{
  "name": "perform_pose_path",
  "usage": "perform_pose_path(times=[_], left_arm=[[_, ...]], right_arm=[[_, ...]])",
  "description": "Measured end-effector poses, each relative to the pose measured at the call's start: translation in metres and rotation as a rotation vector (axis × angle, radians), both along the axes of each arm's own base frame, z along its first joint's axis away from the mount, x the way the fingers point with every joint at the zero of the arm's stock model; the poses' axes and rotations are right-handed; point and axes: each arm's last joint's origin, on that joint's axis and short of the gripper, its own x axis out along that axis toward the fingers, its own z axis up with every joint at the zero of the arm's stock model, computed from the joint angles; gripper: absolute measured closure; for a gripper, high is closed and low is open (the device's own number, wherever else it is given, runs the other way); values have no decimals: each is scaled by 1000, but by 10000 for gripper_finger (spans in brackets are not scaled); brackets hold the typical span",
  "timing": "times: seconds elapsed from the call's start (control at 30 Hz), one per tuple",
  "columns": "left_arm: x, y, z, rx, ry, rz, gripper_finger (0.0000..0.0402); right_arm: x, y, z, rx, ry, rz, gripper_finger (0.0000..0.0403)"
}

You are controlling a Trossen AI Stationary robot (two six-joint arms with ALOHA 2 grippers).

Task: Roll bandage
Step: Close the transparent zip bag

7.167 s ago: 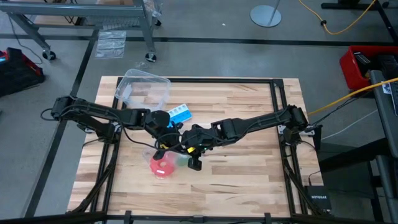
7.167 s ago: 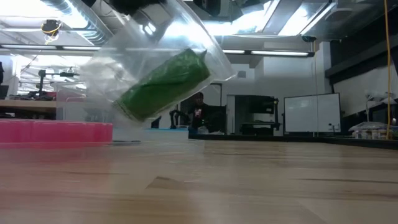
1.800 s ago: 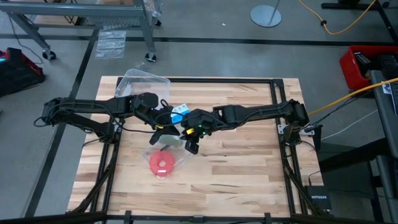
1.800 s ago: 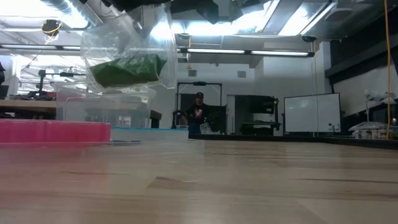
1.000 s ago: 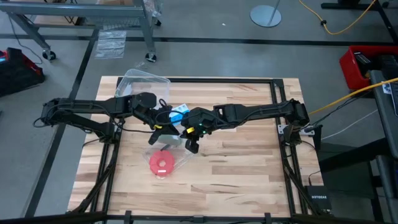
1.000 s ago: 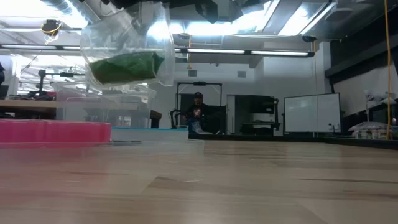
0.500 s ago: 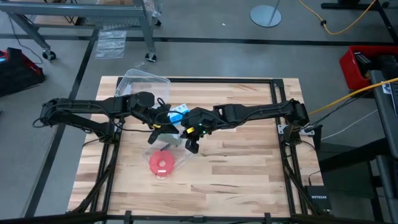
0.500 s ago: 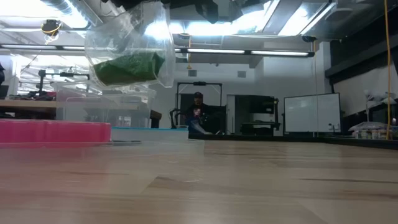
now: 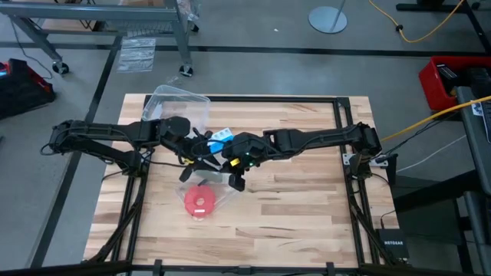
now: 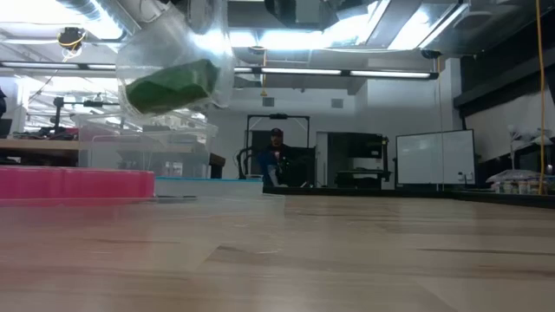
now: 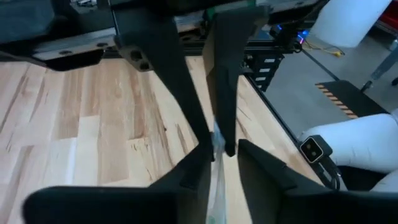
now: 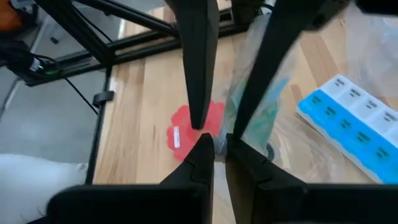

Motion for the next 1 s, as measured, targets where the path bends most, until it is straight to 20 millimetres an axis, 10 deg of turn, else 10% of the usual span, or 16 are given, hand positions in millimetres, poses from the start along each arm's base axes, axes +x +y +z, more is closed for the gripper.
perform_pose_path(times=[0.23,0.57,1.0], left_arm=[[0,0,0,5,2,-3,300],[-1,0,-3,21,27,-9,396],[-1,0,-3,20,26,-8,401]], right_arm=[[0,0,0,2,-8,4,375],[1,0,0,3,-10,5,375],[1,0,0,4,-13,3,348]])
